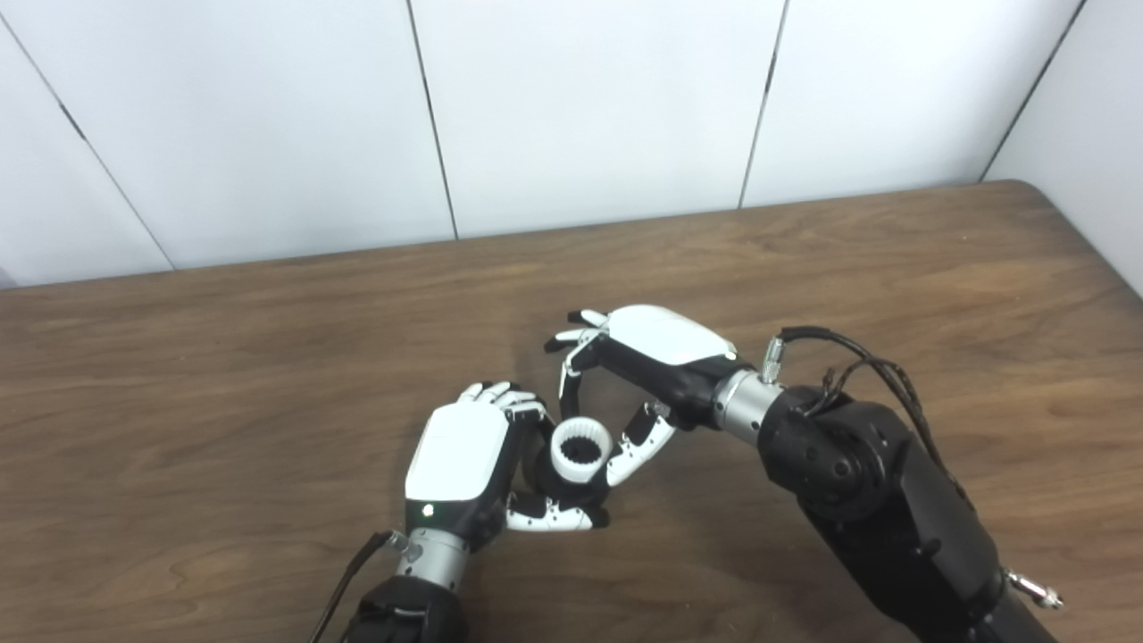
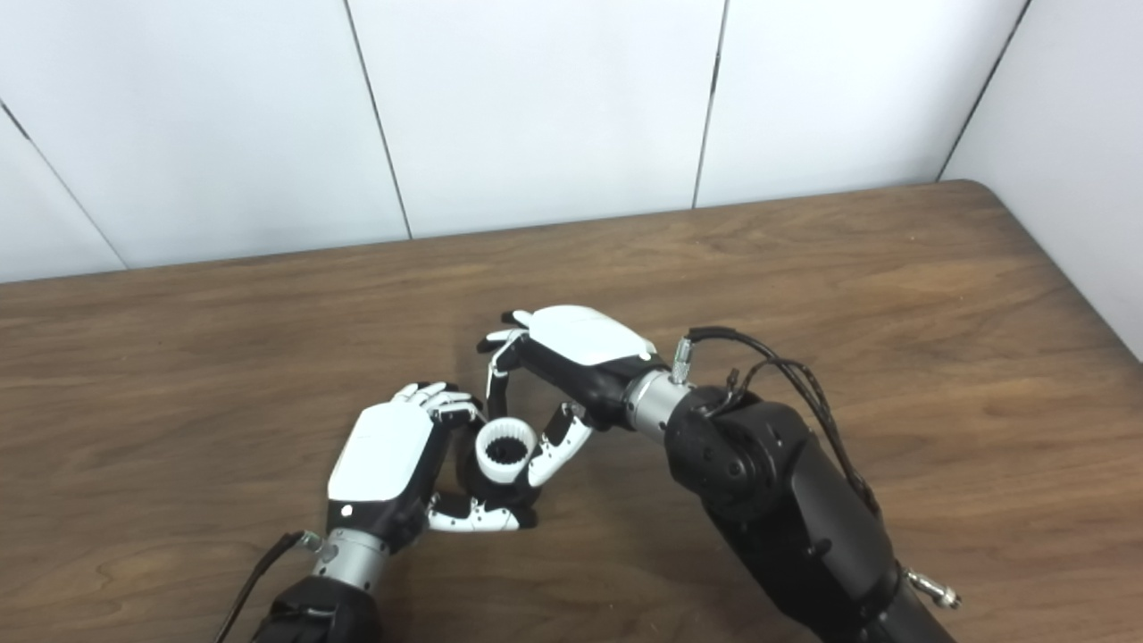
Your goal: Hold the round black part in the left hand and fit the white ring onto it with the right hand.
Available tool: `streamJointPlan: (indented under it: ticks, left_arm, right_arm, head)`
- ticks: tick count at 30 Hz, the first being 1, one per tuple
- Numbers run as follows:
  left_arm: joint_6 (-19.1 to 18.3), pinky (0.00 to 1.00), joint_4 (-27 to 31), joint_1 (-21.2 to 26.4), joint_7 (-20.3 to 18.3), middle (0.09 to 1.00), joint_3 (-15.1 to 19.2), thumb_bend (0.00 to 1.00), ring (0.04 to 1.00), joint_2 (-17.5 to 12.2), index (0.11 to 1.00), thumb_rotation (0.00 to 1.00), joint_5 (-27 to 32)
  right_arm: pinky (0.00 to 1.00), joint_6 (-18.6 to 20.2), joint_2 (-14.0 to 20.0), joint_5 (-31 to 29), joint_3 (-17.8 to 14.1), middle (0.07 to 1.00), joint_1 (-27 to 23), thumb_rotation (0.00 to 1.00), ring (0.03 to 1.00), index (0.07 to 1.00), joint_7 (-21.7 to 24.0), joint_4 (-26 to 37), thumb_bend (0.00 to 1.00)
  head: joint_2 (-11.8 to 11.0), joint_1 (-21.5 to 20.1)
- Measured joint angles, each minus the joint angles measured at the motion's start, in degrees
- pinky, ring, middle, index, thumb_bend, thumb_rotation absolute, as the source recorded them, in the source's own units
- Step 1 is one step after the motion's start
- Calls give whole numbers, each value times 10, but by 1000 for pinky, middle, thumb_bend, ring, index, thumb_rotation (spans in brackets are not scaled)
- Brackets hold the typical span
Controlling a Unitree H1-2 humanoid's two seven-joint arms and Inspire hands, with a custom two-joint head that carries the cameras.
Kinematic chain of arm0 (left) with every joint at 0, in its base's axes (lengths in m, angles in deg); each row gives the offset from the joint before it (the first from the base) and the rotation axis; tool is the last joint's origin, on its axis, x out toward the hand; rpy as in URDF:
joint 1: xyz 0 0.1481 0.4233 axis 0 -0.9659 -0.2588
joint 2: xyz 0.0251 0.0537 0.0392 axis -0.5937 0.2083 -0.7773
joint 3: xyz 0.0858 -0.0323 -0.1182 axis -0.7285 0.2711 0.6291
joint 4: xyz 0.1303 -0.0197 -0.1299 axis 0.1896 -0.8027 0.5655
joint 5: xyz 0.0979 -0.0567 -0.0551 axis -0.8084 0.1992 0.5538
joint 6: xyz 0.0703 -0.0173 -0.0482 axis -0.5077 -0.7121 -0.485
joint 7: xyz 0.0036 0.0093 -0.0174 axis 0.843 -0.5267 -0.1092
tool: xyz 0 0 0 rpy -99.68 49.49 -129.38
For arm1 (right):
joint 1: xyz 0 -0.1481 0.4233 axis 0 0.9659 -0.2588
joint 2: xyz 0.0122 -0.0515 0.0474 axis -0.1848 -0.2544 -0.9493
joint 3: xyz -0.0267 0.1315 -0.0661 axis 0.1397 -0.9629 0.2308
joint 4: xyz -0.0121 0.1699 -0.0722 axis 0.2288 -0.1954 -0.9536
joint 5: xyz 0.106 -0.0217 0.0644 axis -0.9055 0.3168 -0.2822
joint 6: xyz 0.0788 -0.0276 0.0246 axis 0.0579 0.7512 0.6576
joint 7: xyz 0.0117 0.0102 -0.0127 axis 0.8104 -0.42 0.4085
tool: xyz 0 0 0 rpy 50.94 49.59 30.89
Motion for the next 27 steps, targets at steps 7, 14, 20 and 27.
streamJointPlan:
  ticks: [7, 14, 20, 27]
  left_arm:
    - [0, 906, 0, 0, 1, 763, -1, 524, 862, 0, 484, 56, 0]
    - [0, 912, 0, -1, 2, 764, -3, 524, 863, 1, 484, 56, 0]
    - [0, 910, -1, -1, 3, 766, -7, 524, 865, 3, 484, 57, 0]
    - [-6, 908, -2, -1, 3, 769, -9, 524, 866, 6, 484, 58, -2]
  right_arm:
    - [1000, -8, 0, 6, 2, 897, 0, 130, 1000, 485, -5, -8, 522]
    - [1000, -21, 0, 7, 2, 892, 2, 130, 1000, 485, -9, -11, 522]
    - [1000, -25, 0, 9, 2, 889, 7, 131, 1000, 485, -19, -27, 522]
    - [1000, -26, 0, 10, 2, 885, 10, 131, 1000, 485, -25, -28, 523]
  head:
    - [0, -3]
    - [1, -3]
    - [0, -3]
    - [1, -1]
